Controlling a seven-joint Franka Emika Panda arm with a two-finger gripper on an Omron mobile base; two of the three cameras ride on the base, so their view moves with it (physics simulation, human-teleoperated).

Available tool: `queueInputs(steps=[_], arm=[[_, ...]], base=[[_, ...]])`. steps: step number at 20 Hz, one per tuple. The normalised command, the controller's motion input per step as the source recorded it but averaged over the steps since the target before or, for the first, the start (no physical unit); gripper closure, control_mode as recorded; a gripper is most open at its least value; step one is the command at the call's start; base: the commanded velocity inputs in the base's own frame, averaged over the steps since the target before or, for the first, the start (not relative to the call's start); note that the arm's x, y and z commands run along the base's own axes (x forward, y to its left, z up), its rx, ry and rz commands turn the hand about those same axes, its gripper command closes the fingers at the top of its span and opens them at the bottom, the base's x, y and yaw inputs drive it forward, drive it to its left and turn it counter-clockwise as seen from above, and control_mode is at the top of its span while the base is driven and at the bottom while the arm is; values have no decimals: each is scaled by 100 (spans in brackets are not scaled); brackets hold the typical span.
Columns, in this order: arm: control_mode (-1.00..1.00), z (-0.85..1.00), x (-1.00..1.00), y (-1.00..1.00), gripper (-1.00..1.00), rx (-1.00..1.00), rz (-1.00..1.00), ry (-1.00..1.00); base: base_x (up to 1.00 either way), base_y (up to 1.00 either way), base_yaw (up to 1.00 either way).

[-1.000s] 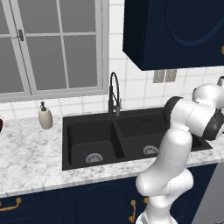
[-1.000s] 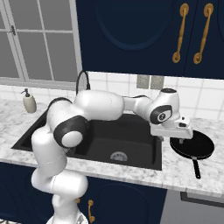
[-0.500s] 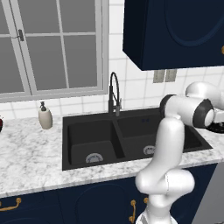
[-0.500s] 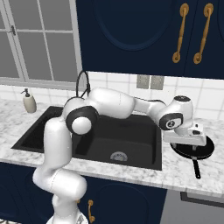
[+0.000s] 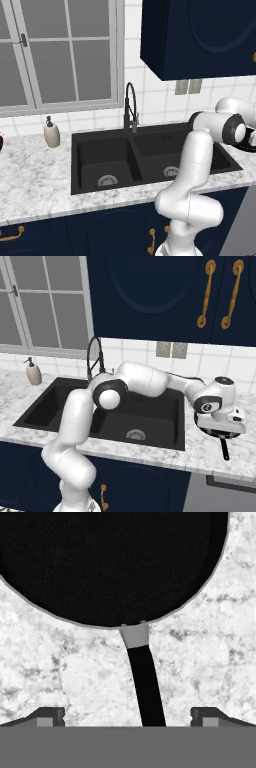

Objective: Pick the pan and sponge and place them into the sink. Then turn on the water.

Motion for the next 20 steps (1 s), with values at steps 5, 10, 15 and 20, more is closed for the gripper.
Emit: queueInputs(steps=[5, 10, 15, 20], arm=[[-100, -45, 1, -7, -100, 1, 0, 0], [-100, -40, 9, 0, -100, 3, 1, 0], [-100, -29, 12, 0, -100, 2, 1, 0], [-100, -20, 9, -2, -100, 0, 0, 0]], base=[[0, 0, 0], [0, 0, 0], [0, 0, 0], [0, 0, 0]])
